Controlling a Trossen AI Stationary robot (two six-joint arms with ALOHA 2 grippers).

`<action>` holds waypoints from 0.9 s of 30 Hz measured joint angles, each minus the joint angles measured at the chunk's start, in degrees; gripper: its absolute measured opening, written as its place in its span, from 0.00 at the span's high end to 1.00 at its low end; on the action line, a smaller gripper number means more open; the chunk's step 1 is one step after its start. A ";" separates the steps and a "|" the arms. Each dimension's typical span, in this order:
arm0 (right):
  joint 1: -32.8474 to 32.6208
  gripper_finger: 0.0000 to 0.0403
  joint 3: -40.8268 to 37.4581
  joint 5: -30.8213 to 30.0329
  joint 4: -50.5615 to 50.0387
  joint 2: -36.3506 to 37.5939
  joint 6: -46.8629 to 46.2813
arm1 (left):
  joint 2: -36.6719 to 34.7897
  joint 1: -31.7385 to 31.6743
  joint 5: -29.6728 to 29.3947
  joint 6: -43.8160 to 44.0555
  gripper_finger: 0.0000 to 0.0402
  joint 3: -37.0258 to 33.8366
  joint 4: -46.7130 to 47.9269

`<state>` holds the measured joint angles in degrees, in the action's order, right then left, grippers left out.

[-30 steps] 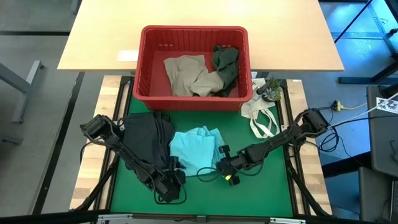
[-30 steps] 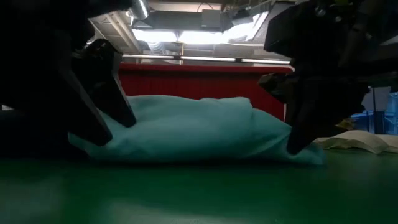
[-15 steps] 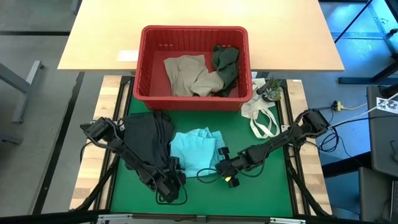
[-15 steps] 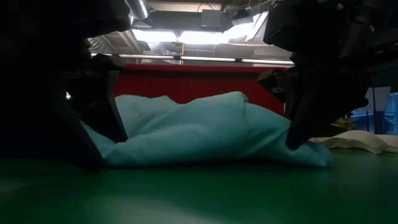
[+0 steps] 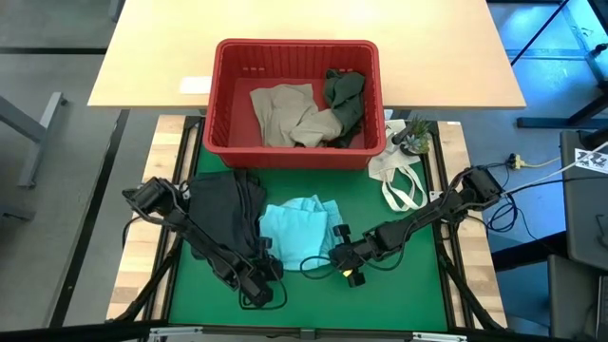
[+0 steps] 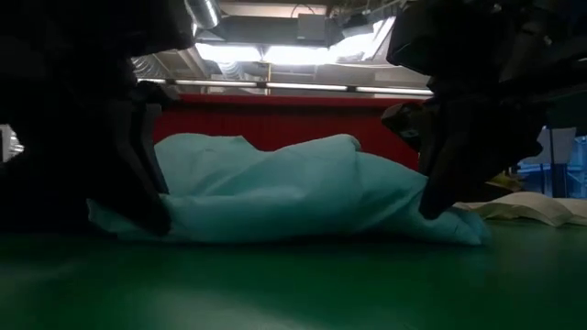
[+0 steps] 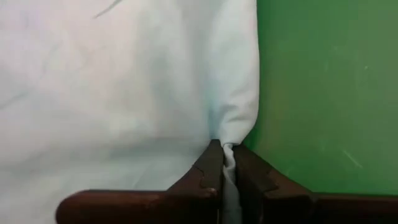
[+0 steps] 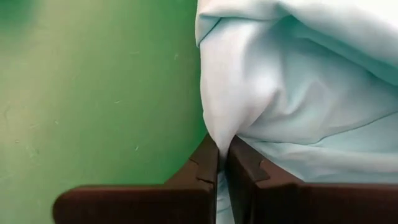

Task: Fold Laundry from Bin
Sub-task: Stack the folded blue shorts on top of the folded black shorts

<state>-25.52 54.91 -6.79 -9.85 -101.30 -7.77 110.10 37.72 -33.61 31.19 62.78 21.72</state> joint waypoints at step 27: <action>0.07 0.96 7.78 -5.15 19.57 -5.03 -1.03 | -14.62 -6.40 -6.20 -22.85 0.97 0.04 21.46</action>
<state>-25.45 62.69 -11.93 9.72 -106.33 -8.80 95.48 31.32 -39.81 8.34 62.83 43.18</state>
